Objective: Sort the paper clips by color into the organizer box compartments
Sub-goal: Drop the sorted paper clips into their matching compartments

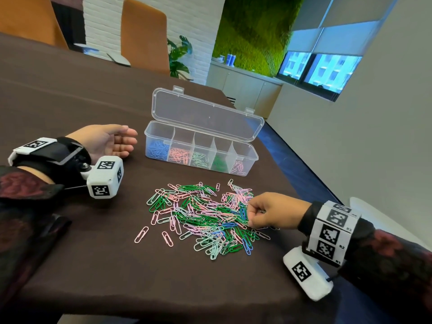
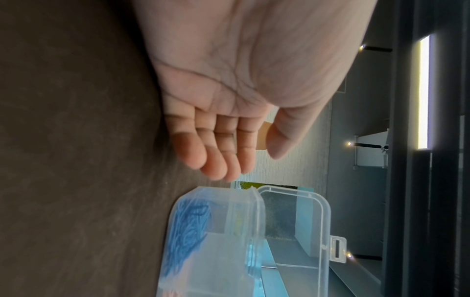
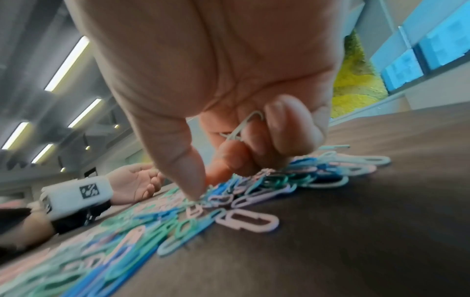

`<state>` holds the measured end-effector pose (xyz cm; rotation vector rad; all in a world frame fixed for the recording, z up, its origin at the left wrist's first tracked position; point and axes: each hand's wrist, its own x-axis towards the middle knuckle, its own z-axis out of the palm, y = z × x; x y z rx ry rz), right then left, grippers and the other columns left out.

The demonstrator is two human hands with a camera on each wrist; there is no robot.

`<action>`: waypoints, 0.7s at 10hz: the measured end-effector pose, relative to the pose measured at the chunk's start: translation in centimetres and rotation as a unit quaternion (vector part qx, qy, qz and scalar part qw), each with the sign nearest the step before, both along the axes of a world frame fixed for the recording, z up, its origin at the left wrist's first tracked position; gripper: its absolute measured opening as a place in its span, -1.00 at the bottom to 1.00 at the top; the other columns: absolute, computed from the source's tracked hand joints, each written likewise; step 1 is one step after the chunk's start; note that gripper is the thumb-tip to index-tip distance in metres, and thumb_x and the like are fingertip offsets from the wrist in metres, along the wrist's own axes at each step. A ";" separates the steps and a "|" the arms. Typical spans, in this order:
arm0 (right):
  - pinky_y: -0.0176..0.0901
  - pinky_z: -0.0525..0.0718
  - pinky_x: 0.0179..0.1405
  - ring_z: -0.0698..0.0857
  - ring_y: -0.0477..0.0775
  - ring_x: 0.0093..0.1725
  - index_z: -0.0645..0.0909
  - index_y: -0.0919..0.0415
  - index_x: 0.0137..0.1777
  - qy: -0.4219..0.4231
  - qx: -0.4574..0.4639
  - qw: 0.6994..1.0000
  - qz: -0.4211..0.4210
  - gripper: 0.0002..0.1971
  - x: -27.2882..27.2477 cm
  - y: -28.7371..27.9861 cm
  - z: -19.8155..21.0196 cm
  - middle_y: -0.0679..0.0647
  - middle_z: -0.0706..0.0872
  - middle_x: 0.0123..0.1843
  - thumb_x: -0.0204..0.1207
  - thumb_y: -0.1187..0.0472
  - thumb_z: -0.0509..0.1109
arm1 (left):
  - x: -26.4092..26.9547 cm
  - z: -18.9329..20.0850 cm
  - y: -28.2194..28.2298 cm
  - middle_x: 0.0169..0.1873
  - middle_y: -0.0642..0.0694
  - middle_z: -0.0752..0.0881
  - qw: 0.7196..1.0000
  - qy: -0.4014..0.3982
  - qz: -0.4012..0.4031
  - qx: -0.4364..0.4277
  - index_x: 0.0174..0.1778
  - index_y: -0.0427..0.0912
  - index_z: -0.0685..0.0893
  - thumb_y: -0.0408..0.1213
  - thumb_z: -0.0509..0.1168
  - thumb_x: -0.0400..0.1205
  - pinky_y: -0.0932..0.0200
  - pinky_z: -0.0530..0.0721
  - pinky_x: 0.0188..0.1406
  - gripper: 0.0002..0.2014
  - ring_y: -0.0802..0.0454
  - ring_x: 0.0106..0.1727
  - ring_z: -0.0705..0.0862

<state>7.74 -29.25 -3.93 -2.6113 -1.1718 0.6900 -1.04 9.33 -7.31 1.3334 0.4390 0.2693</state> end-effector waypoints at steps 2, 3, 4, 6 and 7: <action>-0.39 0.29 -0.65 0.32 -0.09 -0.55 0.45 0.22 -0.42 0.300 0.306 0.890 -0.157 -0.84 0.7 -1.3 0.4 0.11 0.51 -0.46 0.15 0.42 0.38 | 0.0 0.0 0.0 -0.40 -0.02 0.71 1.000 -0.001 -0.002 0.000 -0.05 -0.17 0.63 -0.17 0.09 0.73 0.35 0.68 -0.53 -0.76 0.14 -0.51 0.69; -0.34 0.37 -0.66 0.39 -0.06 -0.53 0.53 0.24 -0.21 0.429 0.413 0.776 -0.209 -0.69 1.4 -1.8 0.7 0.12 0.51 -0.42 0.08 0.56 0.38 | 0.0 0.0 0.1 -0.41 -0.02 0.72 1.000 0.000 -0.001 0.001 -0.05 -0.17 0.63 -0.17 0.08 0.73 0.35 0.68 -0.53 -0.76 0.14 -0.51 0.69; -0.24 0.51 -0.63 0.53 0.02 -0.48 0.59 0.34 -0.01 0.543 0.443 0.683 -0.209 -0.43 2.0 -2.3 0.5 0.17 0.54 -0.37 -0.12 0.46 0.59 | 0.0 0.0 0.1 -0.42 -0.01 0.72 1.000 0.002 0.000 0.002 -0.04 -0.17 0.63 -0.17 0.08 0.73 0.35 0.68 -0.53 -0.75 0.15 -0.51 0.69; -0.41 0.25 -0.70 0.34 -0.13 -0.57 0.56 0.22 -0.30 0.351 0.261 0.884 -0.164 -0.87 1.4 -2.0 0.3 -0.02 0.46 -0.49 0.12 0.34 0.38 | 0.0 0.0 0.1 -0.43 -0.02 0.72 1.000 0.003 0.001 0.000 -0.05 -0.17 0.63 -0.17 0.08 0.73 0.35 0.68 -0.54 -0.75 0.14 -0.51 0.69; -0.44 0.32 -0.58 0.33 -0.22 -0.60 0.56 0.09 -0.22 0.114 0.072 0.991 -0.013 -0.82 0.8 -1.5 0.4 -0.15 0.44 -0.55 0.39 0.39 0.43 | 0.0 0.0 0.1 -0.44 -0.01 0.73 1.000 0.002 0.002 -0.003 -0.05 -0.17 0.63 -0.17 0.08 0.74 0.34 0.68 -0.53 -0.75 0.14 -0.51 0.69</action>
